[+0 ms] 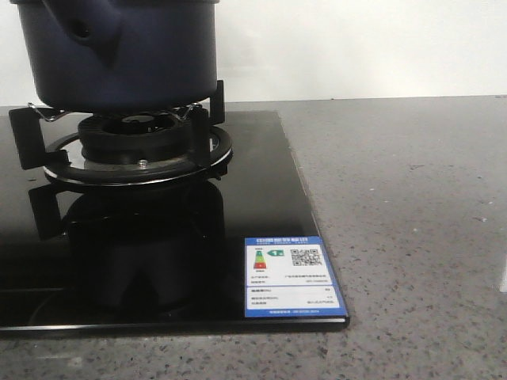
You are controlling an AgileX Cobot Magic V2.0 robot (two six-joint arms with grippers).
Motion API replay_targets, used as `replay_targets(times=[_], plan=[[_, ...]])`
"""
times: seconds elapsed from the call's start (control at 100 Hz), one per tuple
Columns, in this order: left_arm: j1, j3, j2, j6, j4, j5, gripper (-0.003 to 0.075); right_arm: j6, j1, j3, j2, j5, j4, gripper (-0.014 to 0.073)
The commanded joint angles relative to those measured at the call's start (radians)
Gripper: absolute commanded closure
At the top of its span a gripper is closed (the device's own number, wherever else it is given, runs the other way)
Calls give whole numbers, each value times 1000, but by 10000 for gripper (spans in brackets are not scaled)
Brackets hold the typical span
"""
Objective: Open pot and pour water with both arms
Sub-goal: 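Tilt the cup over the pot with the right gripper to pour water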
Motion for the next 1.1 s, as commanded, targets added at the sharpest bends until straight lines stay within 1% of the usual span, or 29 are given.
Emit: replay_targets(times=[0.0, 0.15, 1.09], plan=[[2, -45, -44, 0, -54, 13, 309, -5, 1, -40, -48, -27, -67, 191], [2, -45, -44, 0, -55, 13, 309, -5, 1, -40, -48, -23, -93, 191], [2, -45, -44, 0, -55, 13, 309, -5, 1, -40, -48, -23, -100, 191]])
